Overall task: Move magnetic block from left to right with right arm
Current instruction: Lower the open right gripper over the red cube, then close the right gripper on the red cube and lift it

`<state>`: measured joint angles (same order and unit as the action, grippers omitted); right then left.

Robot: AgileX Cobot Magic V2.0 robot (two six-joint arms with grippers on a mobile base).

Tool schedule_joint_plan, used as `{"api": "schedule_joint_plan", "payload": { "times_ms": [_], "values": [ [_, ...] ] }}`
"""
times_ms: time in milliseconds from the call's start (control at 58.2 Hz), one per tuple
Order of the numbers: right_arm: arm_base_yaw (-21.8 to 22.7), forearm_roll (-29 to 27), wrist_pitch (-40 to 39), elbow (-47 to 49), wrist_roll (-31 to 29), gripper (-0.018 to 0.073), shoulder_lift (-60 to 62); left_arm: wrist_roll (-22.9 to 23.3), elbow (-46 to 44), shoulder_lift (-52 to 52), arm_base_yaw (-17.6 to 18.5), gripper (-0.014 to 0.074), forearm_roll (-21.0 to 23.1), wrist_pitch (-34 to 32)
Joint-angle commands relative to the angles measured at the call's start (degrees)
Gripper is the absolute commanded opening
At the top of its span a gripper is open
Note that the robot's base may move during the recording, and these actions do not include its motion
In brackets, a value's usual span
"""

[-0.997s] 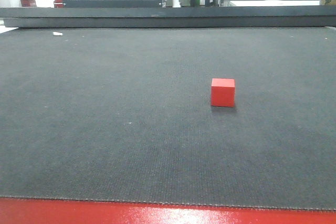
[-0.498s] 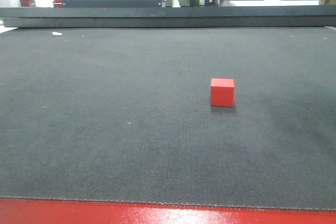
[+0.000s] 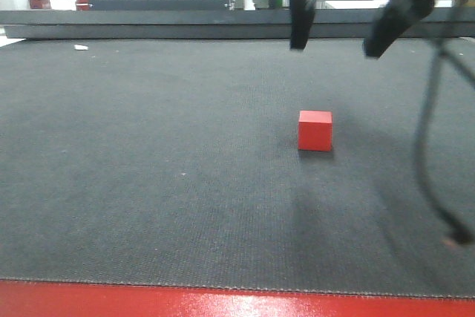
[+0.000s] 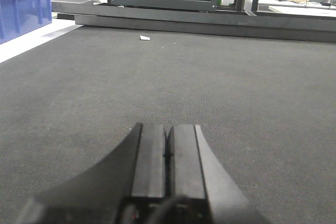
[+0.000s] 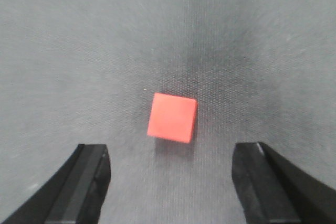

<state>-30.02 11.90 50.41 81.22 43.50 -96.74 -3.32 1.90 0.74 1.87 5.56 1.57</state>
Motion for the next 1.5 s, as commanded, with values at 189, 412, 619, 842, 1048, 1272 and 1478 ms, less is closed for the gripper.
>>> {"api": "schedule_joint_plan", "payload": {
  "times_ms": [189,412,619,842,1048,1272,1478],
  "values": [
    [0.1,2.2,0.9,6.1,1.1,0.0580,-5.7,0.3,0.5,0.8,0.4,-0.0126,0.3,-4.8],
    [0.6,1.9,-0.1,6.1,2.1,0.0580,-10.0,0.3,0.5,0.8,0.4,-0.0126,0.3,-4.8],
    [0.9,0.3,-1.5,6.1,2.1,0.0579,-11.8,0.3,0.5,0.8,0.4,-0.0126,0.3,-4.8],
    [1.4,0.1,-3.1,6.1,2.1,0.0384,-12.6,0.3,0.5,0.8,0.4,-0.0126,0.3,-4.8],
    [1.6,0.1,-4.4,6.1,2.0,0.0223,-12.2,0.3,0.5,0.8,0.4,-0.0126,0.3,-4.8],
    [2.9,0.1,-3.7,5.6,-3.8,0.0224,-7.0,0.3,0.5,0.8,0.4,-0.0126,0.3,-4.8],
    [6.7,0.1,-6.8,-2.8,-17.2,0.0224,3.8,0.3,0.5,0.8,0.4,-0.0126,0.3,-4.8]
  ]
}}
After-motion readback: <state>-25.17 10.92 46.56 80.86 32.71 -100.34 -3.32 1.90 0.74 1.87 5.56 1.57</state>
